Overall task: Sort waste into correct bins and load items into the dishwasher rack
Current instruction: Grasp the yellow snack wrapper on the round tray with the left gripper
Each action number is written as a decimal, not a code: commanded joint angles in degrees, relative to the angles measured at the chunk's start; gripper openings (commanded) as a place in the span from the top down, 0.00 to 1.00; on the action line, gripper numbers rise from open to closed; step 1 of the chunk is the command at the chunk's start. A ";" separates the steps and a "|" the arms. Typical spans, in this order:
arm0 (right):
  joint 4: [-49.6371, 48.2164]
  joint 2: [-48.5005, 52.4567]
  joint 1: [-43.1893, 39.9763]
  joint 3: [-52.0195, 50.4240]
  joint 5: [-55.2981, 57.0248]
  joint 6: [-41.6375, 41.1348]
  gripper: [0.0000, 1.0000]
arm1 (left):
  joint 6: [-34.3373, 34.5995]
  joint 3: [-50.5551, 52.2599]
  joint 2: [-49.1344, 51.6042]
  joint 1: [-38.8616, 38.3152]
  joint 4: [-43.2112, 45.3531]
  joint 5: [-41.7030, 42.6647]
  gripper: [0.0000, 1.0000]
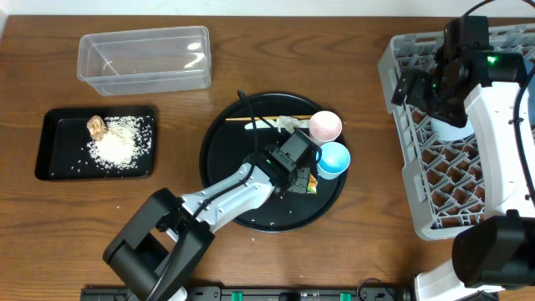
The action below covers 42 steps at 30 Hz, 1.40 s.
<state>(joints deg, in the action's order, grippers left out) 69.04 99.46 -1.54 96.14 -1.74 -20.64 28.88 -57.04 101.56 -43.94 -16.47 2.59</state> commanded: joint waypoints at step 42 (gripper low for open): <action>0.00 -0.55 0.11 0.57 -0.22 -0.76 0.01 | 3.15 -0.31 1.95 0.15 1.62 5.73 0.90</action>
<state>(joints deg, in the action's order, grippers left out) 69.04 99.46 -1.54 96.14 -1.74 -20.64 33.10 -57.04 102.65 -43.94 -14.87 8.64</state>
